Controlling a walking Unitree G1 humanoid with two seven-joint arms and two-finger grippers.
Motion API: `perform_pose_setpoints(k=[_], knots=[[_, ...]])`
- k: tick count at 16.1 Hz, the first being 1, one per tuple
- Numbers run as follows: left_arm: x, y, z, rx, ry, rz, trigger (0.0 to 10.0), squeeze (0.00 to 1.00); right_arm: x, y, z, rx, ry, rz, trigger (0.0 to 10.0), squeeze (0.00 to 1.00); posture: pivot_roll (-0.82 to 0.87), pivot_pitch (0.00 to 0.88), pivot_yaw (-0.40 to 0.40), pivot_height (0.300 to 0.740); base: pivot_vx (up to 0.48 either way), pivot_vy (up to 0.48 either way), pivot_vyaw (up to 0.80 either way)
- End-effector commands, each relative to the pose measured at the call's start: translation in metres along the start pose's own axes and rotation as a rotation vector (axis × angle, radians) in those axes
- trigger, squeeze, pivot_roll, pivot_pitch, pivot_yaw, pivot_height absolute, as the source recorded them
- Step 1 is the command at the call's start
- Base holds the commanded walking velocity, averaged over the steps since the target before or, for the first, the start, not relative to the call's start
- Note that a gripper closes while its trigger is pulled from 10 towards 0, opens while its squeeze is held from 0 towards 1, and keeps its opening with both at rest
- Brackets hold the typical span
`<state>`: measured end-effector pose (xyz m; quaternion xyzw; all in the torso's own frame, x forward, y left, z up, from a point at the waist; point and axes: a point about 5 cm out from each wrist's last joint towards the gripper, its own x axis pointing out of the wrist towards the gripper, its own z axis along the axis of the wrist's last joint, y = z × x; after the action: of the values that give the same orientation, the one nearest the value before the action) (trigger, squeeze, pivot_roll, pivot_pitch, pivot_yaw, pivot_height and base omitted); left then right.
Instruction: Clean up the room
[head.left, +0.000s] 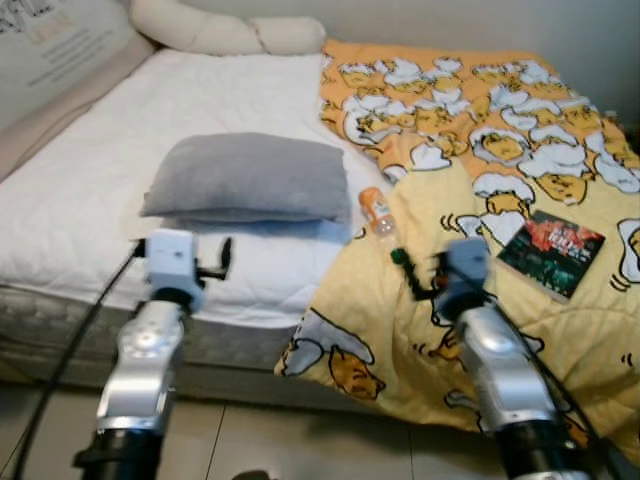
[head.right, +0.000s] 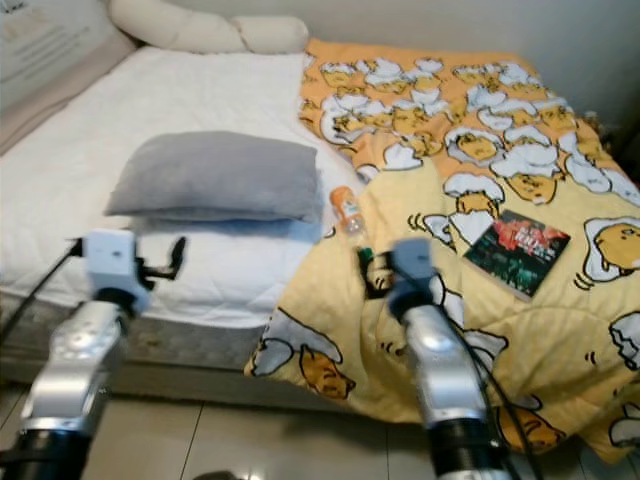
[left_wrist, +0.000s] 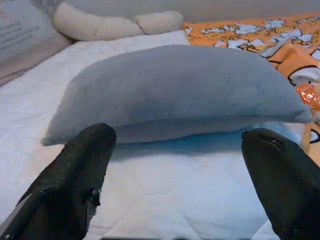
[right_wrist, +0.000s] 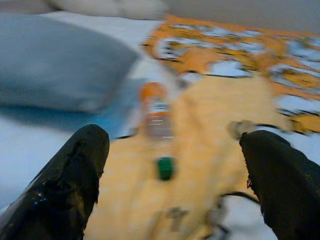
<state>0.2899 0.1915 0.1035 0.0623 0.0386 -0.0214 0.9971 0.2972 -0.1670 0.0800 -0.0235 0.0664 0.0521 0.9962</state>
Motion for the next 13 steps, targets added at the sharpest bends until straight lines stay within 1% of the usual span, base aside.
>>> perform_pose_setpoints(k=[1,4,8,10,12,13], knots=[[0.0012,0.0062,0.0008,0.009,0.006,0.010,10.0,0.00,0.0003,0.0042,-0.0006,0.024,0.000,-0.003,10.0,0.00,0.01,0.000,-0.001,0.740,0.334,0.000,0.00],[0.0013,0.0067,0.0010,0.012,0.006,0.006,10.0,0.00,-0.0004,0.0041,-0.0015,0.032,0.000,-0.021,10.0,0.00,0.01,0.000,0.003,0.740,0.339,0.000,0.00],[0.0013,0.0070,0.0010,0.021,0.005,0.001,10.0,0.00,0.0008,-0.0034,-0.0028,0.039,0.003,-0.057,10.0,0.00,0.02,0.000,0.007,0.740,0.338,0.000,0.00],[0.0014,0.0066,0.0010,0.024,0.005,-0.001,10.0,0.00,0.0012,-0.0040,-0.0028,0.034,0.006,-0.057,10.0,0.00,0.02,0.000,0.006,0.740,0.341,0.000,0.00],[0.0016,0.0060,0.0009,0.024,0.005,-0.002,10.0,0.00,0.0027,-0.0028,-0.0021,0.002,0.007,-0.040,10.0,0.00,0.02,0.000,0.005,0.740,0.341,0.000,0.00],[0.0013,0.0060,0.0008,0.025,0.005,-0.004,10.0,0.00,0.0036,-0.0001,-0.0008,-0.030,0.002,-0.027,10.0,0.00,0.02,0.000,0.004,0.740,0.341,0.000,0.00]])
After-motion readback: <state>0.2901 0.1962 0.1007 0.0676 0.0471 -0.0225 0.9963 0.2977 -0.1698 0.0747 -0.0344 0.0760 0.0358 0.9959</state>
